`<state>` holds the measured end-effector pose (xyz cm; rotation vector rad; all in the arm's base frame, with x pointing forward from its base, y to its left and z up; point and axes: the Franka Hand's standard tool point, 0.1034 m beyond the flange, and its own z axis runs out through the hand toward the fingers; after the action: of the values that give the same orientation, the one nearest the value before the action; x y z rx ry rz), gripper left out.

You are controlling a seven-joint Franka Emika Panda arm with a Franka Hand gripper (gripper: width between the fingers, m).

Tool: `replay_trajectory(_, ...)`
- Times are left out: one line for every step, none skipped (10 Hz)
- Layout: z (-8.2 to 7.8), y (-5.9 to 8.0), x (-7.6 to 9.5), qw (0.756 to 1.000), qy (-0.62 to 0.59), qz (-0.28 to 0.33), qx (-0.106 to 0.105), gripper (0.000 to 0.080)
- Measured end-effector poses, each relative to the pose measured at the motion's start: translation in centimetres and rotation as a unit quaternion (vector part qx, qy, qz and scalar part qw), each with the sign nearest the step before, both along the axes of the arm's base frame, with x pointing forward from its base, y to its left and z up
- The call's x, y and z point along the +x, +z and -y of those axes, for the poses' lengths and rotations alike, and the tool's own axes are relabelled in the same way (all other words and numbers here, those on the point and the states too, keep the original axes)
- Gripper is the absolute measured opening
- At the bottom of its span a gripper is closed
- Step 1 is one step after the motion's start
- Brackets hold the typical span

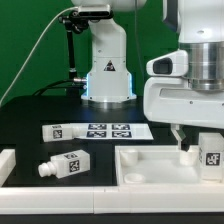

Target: Assemble one leg

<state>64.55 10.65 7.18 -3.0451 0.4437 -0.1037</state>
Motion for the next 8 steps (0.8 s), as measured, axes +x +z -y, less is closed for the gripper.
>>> replay_trajectory(0.53,0.01,0.31,0.999,0.042,0.009,-0.004,0.0649)
replay_trajectory(0.46,-0.05,0.23,1.0,0.018,0.006,-0.002,0.0622)
replay_trajectory(0.51,-0.04,0.25,1.0,0.009,0.006,-0.002,0.0622)
replay_trajectory(0.55,-0.05,0.25,1.0,-0.002,0.006,-0.001,0.0444)
replay_trajectory(0.53,-0.05,0.25,0.999,-0.047,0.003,0.002,0.0444)
replay_trajectory(0.55,-0.07,0.24,0.997,-0.076,0.002,0.005,0.0282)
replay_trajectory(0.56,-0.09,0.24,0.996,-0.093,0.001,0.006,0.0284)
replay_trajectory(0.43,-0.16,0.23,0.989,-0.147,-0.002,0.01,0.0284)
